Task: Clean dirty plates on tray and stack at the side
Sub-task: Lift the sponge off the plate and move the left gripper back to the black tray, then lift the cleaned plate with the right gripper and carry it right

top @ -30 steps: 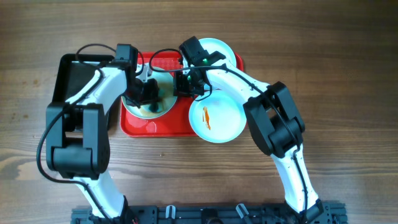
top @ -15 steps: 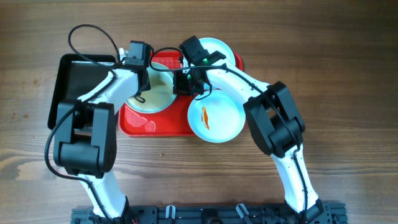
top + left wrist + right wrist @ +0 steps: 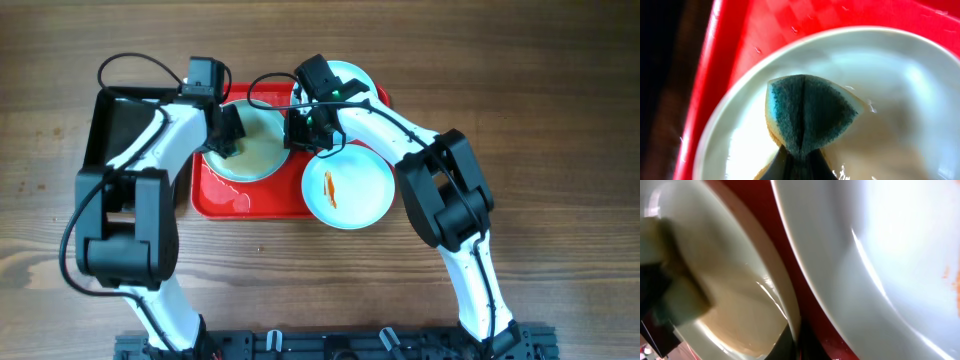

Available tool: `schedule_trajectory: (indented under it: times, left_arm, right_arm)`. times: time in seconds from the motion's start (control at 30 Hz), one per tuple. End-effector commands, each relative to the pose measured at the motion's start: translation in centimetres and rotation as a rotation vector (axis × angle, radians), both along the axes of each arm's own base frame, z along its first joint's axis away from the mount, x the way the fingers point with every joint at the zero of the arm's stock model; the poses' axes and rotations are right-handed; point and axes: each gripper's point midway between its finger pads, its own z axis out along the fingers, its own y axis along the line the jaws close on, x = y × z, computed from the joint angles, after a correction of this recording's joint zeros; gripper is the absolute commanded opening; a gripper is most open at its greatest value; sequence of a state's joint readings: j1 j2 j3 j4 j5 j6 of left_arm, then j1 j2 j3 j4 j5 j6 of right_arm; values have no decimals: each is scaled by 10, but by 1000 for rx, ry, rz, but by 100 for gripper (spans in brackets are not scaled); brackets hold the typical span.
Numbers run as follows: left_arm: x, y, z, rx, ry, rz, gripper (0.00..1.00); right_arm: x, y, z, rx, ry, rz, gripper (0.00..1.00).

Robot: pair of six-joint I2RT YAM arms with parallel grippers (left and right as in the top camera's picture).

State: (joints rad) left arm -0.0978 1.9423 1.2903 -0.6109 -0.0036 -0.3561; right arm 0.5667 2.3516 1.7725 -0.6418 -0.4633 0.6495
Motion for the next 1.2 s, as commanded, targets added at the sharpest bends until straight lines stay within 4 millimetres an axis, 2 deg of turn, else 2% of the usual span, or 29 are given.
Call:
schedule_trajectory:
  times: [0.0, 0.1, 0.17, 0.3, 0.37, 0.4, 0.47, 0.5, 0.57, 0.67, 0.8, 0.87, 0.93, 1.07, 1.17]
  left_arm:
    - [19, -3, 86, -190, -153, 73, 4]
    - [10, 31, 114, -190, -187, 164, 4]
    - [3, 53, 118, -175, -179, 216, 4]
    - [-11, 94, 111, -138, -138, 318, 4]
    - [-15, 108, 110, -134, -134, 352, 4]
    - [-16, 112, 110, -134, -134, 364, 4]
    - [-18, 117, 110, -133, -130, 376, 4]
    - [-18, 117, 110, -133, -128, 378, 4]
    - [-18, 117, 110, -133, -128, 378, 4]
    - [-18, 118, 110, -133, -128, 379, 4]
    - [-18, 118, 110, -132, -128, 379, 4]
    - [-18, 118, 109, -132, -128, 379, 4]
    - [-18, 118, 110, -132, -128, 379, 4]
    - [-19, 120, 109, -121, -128, 383, 4]
    - [-19, 120, 109, -118, -128, 384, 4]
  right_arm:
    - [-7, -2, -19, -37, 12, 21, 4]
    - [-5, 0, -18, -29, -12, 48, 7]
    - [-3, 1, -17, -24, -27, 58, 18]
    - [1, 2, -19, -52, -55, 38, 34]
    - [1, 4, -21, -80, -73, 34, 34]
    - [-1, 6, -22, -92, -80, 39, 27]
    - [-4, 8, -23, -106, -88, 43, 8]
    - [-4, 8, -23, -106, -88, 44, 4]
    - [-5, 8, -20, -104, -80, 45, 4]
    - [0, 5, -5, -124, -106, 56, 4]
    - [13, -20, 38, -260, -256, 101, 4]
    - [16, -30, 52, -310, -301, 110, 4]
    - [23, -49, 76, -413, -392, 98, 4]
    - [32, -60, 105, -510, -515, 100, 4]
    - [37, -64, 118, -611, -611, 127, 4]
